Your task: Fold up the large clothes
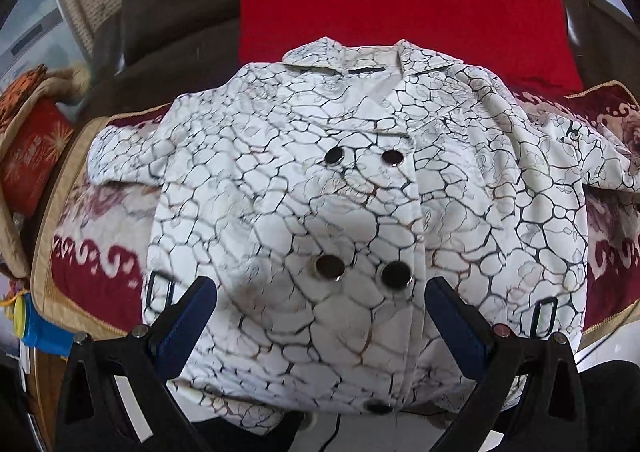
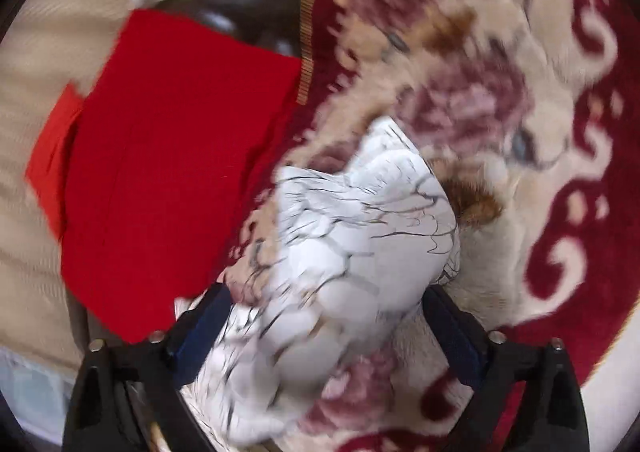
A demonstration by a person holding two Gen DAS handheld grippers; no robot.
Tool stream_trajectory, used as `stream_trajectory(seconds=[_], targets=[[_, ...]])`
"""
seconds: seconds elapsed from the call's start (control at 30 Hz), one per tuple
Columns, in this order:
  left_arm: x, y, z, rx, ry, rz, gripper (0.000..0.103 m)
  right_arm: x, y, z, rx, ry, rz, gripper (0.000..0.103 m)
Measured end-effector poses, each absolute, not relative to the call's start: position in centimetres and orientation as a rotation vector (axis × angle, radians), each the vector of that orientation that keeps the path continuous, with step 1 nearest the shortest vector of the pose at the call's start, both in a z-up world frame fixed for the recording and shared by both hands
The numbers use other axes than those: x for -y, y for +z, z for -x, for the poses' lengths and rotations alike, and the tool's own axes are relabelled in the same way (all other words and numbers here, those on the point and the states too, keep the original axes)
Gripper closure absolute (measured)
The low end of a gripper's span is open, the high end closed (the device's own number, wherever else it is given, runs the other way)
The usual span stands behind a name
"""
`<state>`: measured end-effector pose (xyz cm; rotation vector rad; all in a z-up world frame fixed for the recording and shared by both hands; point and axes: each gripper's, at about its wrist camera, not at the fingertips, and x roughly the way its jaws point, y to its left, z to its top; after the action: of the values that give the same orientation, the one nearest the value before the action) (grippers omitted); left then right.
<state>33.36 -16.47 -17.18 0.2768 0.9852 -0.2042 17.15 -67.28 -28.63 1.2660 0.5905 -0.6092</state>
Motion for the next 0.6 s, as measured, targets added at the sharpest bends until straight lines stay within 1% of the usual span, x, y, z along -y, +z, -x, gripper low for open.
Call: stream_trajectory(seconds=[0.07, 0.1, 0.17, 0.2, 0.27, 0.4, 0.6], targets=[[16.3, -17.0, -33.8, -0.974, -0.197, -0.277, 0.0, 68.1, -30.5, -17.9, -0.584, -0.601, -1.365, 0.026], [16.1, -16.9, -33.9, -0.969, -0.194, -0.275, 0.0, 68.2, -30.9, -18.0, -0.573, -0.598, -1.39, 0.031], [15.5, -16.5, -34.2, -0.956, -0.188, -0.269, 0.0, 68.4, -31.1, -18.3, -0.542, -0.612, -1.399, 0.067], [15.1, -16.3, -34.3, -0.946, -0.18, -0.272, 0.0, 68.3, -30.5, -18.5, -0.519, -0.624, -1.364, 0.069], [14.4, -16.1, -34.5, -0.936, -0.168, -0.275, 0.0, 68.0, -29.2, -19.1, -0.47, -0.624, -1.289, 0.079], [12.5, -15.5, -35.0, -0.914, -0.136, -0.261, 0.0, 65.7, -24.7, -22.0, -0.417, -0.533, -1.102, 0.084], [8.2, -14.0, -35.8, -0.875, -0.07, -0.191, 0.0, 56.6, -19.0, -28.4, -0.382, -0.289, -0.852, 0.084]])
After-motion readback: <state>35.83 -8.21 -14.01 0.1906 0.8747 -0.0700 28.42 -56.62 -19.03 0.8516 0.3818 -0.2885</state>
